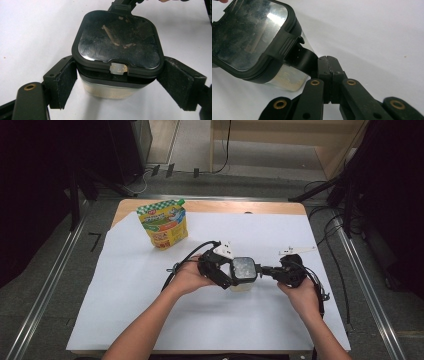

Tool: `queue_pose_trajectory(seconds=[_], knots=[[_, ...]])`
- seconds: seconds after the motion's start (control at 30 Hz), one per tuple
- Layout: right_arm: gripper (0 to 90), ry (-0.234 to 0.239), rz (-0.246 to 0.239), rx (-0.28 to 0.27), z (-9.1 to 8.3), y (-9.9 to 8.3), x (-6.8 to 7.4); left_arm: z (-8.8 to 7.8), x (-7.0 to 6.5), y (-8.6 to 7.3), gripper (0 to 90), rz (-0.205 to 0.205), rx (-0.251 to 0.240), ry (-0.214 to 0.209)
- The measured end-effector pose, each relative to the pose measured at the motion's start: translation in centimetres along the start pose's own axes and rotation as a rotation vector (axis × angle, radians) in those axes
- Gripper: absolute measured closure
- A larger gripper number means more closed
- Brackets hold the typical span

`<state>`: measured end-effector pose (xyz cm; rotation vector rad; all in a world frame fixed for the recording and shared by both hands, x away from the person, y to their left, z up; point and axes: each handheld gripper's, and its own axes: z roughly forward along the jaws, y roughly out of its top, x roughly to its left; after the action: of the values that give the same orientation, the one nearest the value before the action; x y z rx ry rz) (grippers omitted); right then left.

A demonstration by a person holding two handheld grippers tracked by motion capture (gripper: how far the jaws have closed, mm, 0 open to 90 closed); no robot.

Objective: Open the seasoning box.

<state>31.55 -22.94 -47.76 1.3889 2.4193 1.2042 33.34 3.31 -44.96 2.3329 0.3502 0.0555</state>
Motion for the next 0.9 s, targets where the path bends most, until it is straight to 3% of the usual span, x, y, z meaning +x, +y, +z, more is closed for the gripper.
queue_pose_trajectory(seconds=[0.33,0.43,0.47,0.5,0.53,0.57,0.63,0.9], knots=[[90.0,0.003,0.001,-0.001,0.0,0.0,0.0,-0.4,-0.2,0.4,18.4,0.011,-0.015,0.018],[90.0,0.002,0.001,-0.001,0.0,0.0,0.1,-0.8,-0.5,0.8,20.1,0.046,-0.008,0.042],[90.0,0.001,0.002,-0.002,0.0,0.0,0.1,-1.1,-0.6,0.9,21.3,0.038,-0.023,0.025],[90.0,0.004,0.001,-0.002,0.0,0.0,0.1,-1.4,-0.4,0.9,33.9,0.021,-0.052,-0.04],[90.0,0.005,-0.002,0.0,0.0,0.0,0.1,-1.7,-0.4,1.2,47.8,0.009,-0.078,-0.056],[90.0,0.014,0.003,0.002,0.0,0.0,0.2,-1.7,-0.5,1.4,44.7,0.007,-0.077,-0.043],[90.0,0.009,-0.011,0.004,0.1,0.0,0.4,-1.7,-0.7,1.7,42.9,0.015,-0.066,-0.057],[90.0,0.016,-0.011,0.006,0.0,0.0,0.4,-1.4,-0.8,2.5,59.4,-0.025,-0.054,-0.118]])
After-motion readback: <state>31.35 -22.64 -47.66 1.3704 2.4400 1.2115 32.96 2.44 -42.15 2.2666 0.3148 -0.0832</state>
